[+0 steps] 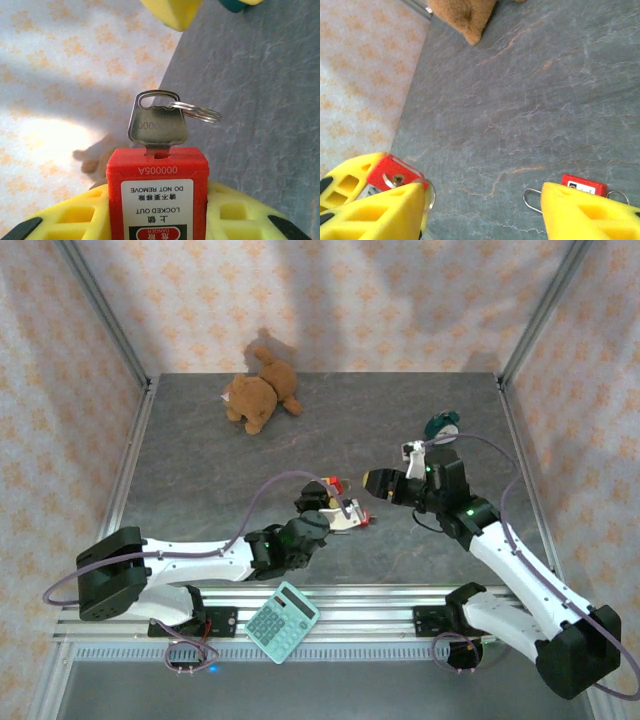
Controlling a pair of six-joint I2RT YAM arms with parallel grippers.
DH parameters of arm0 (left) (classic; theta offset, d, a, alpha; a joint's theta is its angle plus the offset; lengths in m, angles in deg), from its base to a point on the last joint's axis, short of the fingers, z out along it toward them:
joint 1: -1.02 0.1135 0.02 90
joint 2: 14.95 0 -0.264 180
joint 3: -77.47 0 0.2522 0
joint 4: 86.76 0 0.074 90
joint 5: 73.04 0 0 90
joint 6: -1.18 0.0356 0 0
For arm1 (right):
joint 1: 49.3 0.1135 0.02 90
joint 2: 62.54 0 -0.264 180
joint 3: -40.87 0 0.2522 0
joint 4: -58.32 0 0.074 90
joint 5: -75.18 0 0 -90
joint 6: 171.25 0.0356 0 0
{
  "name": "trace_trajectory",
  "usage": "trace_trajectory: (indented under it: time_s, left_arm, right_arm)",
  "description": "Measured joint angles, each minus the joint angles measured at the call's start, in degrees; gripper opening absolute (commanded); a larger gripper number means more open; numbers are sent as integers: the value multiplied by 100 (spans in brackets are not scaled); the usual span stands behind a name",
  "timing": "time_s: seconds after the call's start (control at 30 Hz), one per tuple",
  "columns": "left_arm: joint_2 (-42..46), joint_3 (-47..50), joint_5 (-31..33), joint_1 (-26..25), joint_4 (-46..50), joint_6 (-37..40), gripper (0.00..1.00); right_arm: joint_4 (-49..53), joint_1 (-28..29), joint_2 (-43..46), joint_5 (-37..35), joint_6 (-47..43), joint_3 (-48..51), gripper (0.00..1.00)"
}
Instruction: Unlock with the key
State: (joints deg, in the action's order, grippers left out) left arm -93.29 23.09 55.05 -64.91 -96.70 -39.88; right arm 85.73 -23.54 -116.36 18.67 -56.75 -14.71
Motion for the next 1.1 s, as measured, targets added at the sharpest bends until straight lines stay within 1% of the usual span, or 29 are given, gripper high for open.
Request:
trace_trajectory:
  time_s: [0.13,0.43,0.73,0.93,1.1]
  left_arm:
    - [0,157,334,-111,-166,219,23]
    - [-168,398,717,-179,-601,439,23]
    - [-643,546,938,-227,-1178,975,23]
    - [-743,549,979,-275,-1263,1126,23]
    - [-879,549,1043,-417,-1355,1263,23]
  right_arm:
    - [-22,138,35,33,-107,0,62]
    - [-37,149,81,52,-315,2,62]
    - [-103,208,-68,129,-448,22,62]
    - [-103,452,-503,199,-686,20,61]
    - [-103,573,-629,273,-835,15,62]
